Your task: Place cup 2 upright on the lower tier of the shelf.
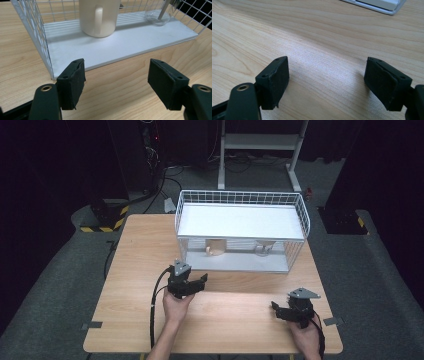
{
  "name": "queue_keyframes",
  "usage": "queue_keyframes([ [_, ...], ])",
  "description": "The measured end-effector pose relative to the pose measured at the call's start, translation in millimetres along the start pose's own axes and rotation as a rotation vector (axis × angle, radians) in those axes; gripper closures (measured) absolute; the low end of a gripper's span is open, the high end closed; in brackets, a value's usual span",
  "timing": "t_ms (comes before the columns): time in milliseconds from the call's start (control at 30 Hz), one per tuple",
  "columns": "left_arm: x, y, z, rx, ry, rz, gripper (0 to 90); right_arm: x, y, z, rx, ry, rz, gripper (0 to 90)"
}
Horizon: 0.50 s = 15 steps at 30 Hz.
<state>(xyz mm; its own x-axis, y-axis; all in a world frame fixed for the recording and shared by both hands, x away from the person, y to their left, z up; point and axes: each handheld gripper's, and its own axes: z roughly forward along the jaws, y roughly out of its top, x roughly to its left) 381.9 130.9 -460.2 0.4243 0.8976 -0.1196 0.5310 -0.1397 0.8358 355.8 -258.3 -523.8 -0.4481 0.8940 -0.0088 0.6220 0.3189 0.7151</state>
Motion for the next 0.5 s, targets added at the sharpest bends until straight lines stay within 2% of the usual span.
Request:
queue_keyframes([
  [300, 5.2, -12.8, -13.7, -0.011, 0.003, -0.03, 30.5, 0.0, 0.0, -0.1, 0.001, -0.001, 0.0, 20.5],
  [500, 4.9, -17.8, -17.7, -0.01, 0.003, -0.023, 30.4, -0.1, 0.0, -0.1, 0.001, 0.0, -0.002, 20.5],
])
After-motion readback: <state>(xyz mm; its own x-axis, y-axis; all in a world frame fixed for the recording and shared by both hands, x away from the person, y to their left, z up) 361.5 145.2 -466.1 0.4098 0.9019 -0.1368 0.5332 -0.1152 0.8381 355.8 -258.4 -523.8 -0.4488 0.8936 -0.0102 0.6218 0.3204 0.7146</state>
